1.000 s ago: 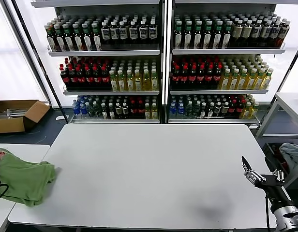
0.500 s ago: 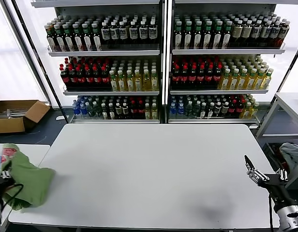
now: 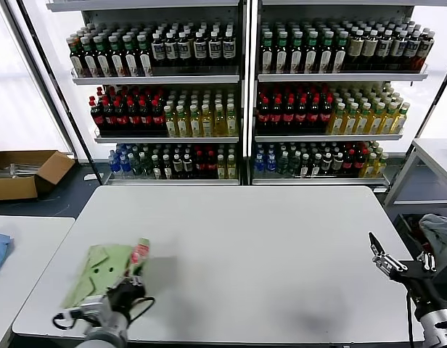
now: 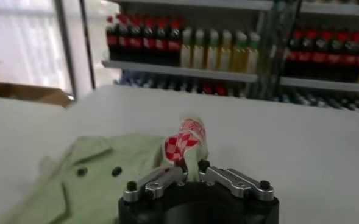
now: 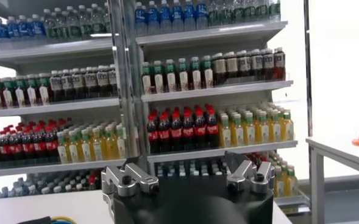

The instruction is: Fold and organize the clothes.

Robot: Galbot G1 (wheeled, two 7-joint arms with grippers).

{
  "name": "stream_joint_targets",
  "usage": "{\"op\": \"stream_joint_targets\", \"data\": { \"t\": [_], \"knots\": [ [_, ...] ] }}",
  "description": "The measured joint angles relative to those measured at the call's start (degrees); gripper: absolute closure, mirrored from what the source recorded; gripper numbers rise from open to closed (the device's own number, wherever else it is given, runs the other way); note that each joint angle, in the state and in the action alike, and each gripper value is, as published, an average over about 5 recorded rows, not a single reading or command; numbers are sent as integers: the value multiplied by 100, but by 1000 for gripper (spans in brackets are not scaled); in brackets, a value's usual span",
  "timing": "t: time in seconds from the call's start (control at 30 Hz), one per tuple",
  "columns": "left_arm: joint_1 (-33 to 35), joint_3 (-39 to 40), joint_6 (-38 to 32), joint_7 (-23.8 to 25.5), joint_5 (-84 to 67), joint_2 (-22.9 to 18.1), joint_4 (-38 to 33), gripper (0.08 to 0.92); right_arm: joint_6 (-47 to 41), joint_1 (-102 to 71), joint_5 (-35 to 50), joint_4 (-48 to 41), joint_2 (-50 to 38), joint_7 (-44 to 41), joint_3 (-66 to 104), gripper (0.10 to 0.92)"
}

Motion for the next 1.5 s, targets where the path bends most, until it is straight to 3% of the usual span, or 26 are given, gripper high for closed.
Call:
{"op": "stream_joint_targets", "data": {
  "t": [0.37, 0.73, 0.93, 1.13, 1.5],
  "knots": [
    [-674, 1186, 15, -331, -611, -243, 267, 835, -108, -28, -178, 164, 94, -6, -179, 203],
    [-762, 1462, -218, 154, -1320, -119, 77, 529, -381, -8, -492, 261, -27, 96, -792, 203],
    [-647, 1108, -501, 681, -1705, 17, -198, 356, -754, 198, -446, 251, -158, 168, -1458, 203],
    [-512, 271, -745, 1255, -1638, 282, -324, 204, -1246, 677, -383, 43, -242, 263, -2543, 203],
    [-127, -919, -1078, 1816, -1365, 237, -669, 177, -1693, 1757, -769, -782, 42, 546, -4555, 203]
  ]
}}
